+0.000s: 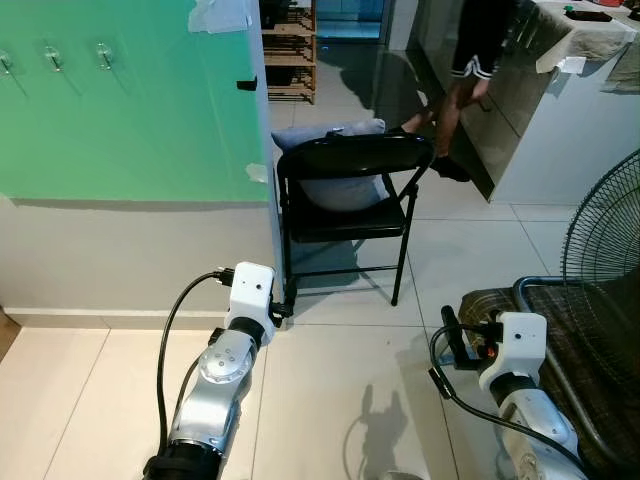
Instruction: Hang keys on a hook
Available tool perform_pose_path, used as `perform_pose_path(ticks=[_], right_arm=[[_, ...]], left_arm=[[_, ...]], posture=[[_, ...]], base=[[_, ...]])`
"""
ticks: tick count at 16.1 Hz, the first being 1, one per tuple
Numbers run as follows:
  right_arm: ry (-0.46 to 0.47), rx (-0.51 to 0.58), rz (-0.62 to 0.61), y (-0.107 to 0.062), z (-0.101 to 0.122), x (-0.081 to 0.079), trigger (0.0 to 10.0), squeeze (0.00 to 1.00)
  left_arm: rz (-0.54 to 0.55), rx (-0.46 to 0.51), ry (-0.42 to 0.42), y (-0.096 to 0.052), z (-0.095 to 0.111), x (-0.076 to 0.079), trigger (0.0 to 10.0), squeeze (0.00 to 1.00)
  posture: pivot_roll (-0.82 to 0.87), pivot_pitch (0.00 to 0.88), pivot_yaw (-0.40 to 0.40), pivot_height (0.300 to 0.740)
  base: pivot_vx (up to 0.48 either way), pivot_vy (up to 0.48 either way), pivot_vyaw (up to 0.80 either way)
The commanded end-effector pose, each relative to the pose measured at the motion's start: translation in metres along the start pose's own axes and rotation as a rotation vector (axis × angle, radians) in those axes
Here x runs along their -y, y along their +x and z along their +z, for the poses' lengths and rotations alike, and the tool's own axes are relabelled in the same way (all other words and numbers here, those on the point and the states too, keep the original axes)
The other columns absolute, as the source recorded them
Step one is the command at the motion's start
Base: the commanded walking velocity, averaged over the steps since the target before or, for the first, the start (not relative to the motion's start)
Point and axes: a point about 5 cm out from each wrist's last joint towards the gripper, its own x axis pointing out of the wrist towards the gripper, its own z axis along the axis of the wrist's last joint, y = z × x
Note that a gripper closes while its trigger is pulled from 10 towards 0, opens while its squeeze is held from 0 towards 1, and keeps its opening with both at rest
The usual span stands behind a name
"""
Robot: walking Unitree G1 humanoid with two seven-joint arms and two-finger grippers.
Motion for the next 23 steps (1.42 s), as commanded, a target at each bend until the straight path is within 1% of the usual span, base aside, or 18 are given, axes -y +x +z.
perform_pose_path(ticks=[1,2,3,6,7,8,9,10,11,12,13,14,16,18,23], right_arm=[[-0.026,0.053,0.019,0.011,0.020,-0.013,10.0,0.00],[-0.030,0.068,-0.001,0.011,0.028,-0.008,10.0,0.00],[-0.043,0.089,0.001,0.009,0.034,-0.007,10.0,0.00],[-0.050,0.114,0.013,0.012,0.038,-0.011,10.0,0.00],[-0.053,0.122,0.006,0.005,0.037,-0.010,10.0,0.00],[-0.070,0.118,-0.001,-0.008,0.033,-0.006,10.0,0.00],[-0.085,0.108,-0.010,-0.021,0.029,-0.001,10.0,0.00],[-0.085,0.096,-0.035,-0.039,0.019,0.007,10.0,0.00],[-0.095,0.083,-0.039,-0.043,0.013,0.009,10.0,0.00],[-0.103,0.063,-0.044,-0.045,0.006,0.010,10.0,0.00],[-0.103,0.066,-0.024,-0.038,0.007,0.006,10.0,0.00],[-0.061,0.083,-0.013,-0.031,0.014,0.002,10.0,0.00],[-0.027,0.085,-0.026,-0.023,0.020,0.003,10.0,0.00],[-0.022,0.088,-0.026,-0.017,0.022,0.003,10.0,0.00],[-0.008,0.066,-0.026,-0.014,0.018,0.007,10.0,0.00]], left_arm=[[-0.053,0.070,-0.077,0.004,0.020,-0.003,10.0,0.00],[-0.041,0.092,-0.093,0.000,0.020,-0.004,10.0,0.00],[-0.028,0.087,-0.113,-0.001,0.020,-0.006,10.0,0.00],[-0.051,0.102,-0.092,0.000,0.023,-0.008,10.0,0.00],[-0.059,0.105,-0.082,-0.008,0.021,-0.012,10.0,0.00],[-0.058,0.109,-0.047,-0.021,0.018,-0.017,10.0,0.00],[-0.055,0.116,-0.035,-0.034,0.015,-0.021,10.0,0.00],[-0.072,0.120,-0.014,-0.050,0.008,-0.018,10.0,0.00],[-0.086,0.107,0.004,-0.053,0.004,-0.016,10.0,0.00],[-0.094,0.084,0.014,-0.053,-0.003,-0.013,10.0,0.00],[-0.117,0.085,0.013,-0.046,-0.003,-0.007,10.0,0.00],[-0.121,0.083,0.020,-0.041,0.000,-0.005,10.0,0.00],[-0.104,0.072,0.001,-0.038,0.001,-0.007,10.0,0.00],[-0.101,0.072,-0.033,-0.033,0.002,-0.008,10.0,0.00],[-0.089,0.096,-0.094,-0.023,0.008,-0.006,10.0,0.00]], posture=[[-0.11,0.000,0.026,0.722],[-0.11,0.000,0.026,0.722],[-0.11,0.000,0.028,0.722],[-0.11,0.000,0.030,0.722],[-0.12,0.000,0.030,0.722],[-0.12,0.000,0.027,0.722],[-0.13,0.000,0.024,0.722],[-0.13,0.000,0.018,0.722],[-0.13,0.000,0.017,0.722],[-0.13,0.000,0.021,0.722],[-0.13,0.000,0.024,0.722],[-0.13,0.000,0.028,0.722],[-0.13,0.000,0.029,0.722],[-0.13,0.000,0.029,0.722],[-0.14,0.000,0.024,0.722]], base=[[0.000,0.000,0.00],[0.000,0.000,0.00],[0.000,0.000,0.00],[0.000,0.000,0.00],[0.000,0.000,0.00],[0.000,0.000,0.00],[0.000,0.000,0.00],[0.000,0.000,0.00],[0.000,0.000,0.00],[0.000,0.000,0.00],[0.000,0.000,0.00],[-0.277,0.251,0.00],[-0.302,0.377,0.00],[-0.278,0.394,0.00],[-0.048,0.446,0.00]])
